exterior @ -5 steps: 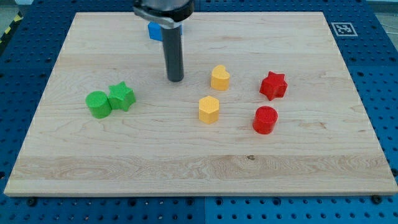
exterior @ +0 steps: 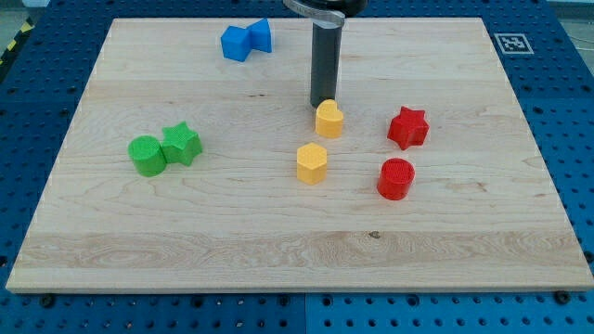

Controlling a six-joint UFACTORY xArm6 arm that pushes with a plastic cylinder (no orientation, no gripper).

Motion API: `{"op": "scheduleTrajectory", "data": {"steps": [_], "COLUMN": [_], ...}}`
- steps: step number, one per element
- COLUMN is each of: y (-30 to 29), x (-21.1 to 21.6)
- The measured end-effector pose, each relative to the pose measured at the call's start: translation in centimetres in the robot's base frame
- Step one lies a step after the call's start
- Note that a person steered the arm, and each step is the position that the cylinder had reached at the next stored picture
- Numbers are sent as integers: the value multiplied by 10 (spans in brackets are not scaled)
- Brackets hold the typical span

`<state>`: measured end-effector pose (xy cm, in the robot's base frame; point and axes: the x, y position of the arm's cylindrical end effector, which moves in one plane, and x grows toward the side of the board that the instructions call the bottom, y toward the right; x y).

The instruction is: Push the yellow heart into the yellow hexagon

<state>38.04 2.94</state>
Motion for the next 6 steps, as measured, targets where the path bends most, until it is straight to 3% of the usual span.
{"op": "scheduleTrajectory", "data": {"steps": [3,6], "y": [0,61], "x": [15,12]}}
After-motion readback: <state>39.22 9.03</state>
